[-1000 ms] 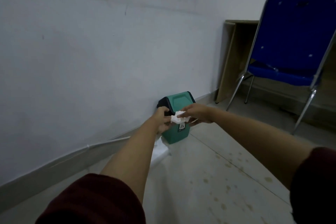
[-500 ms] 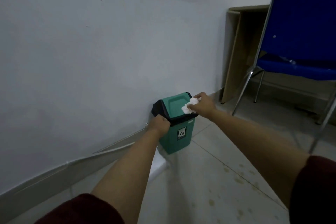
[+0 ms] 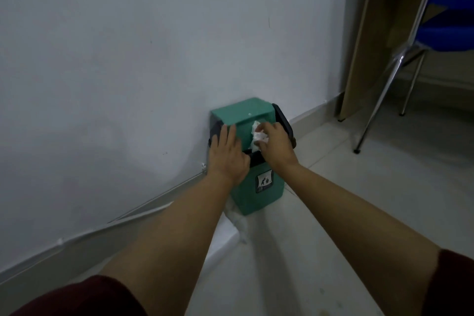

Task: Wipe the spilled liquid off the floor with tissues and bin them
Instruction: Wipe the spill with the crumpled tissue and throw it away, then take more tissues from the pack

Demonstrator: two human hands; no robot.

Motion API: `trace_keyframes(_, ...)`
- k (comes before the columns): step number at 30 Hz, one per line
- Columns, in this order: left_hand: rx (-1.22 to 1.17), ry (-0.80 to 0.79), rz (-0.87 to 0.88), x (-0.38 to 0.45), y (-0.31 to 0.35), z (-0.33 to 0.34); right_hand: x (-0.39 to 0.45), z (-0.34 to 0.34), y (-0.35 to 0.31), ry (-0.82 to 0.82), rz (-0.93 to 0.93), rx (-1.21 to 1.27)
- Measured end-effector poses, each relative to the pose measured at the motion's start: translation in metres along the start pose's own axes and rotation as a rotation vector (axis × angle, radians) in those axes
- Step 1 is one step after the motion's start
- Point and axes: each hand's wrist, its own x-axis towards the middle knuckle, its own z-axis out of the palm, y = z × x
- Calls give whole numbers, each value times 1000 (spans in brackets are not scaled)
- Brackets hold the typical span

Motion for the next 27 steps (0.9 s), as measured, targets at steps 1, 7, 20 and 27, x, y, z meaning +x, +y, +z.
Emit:
trace_keyframes(1,-26,21,-5,0,-1,4,0,3,0,-53,-32,-162)
trace_keyframes(7,-87,157,50,5,-14,5,10,4,2,-365,-5,-568)
trace_keyframes(20,-682,354,-455,-43,-26,18,-60,30,-11,-96,-682,-202)
trace_keyframes(27,-587,-187,-748,-167,-59,97,-121,98,-19,-674,-443,-362)
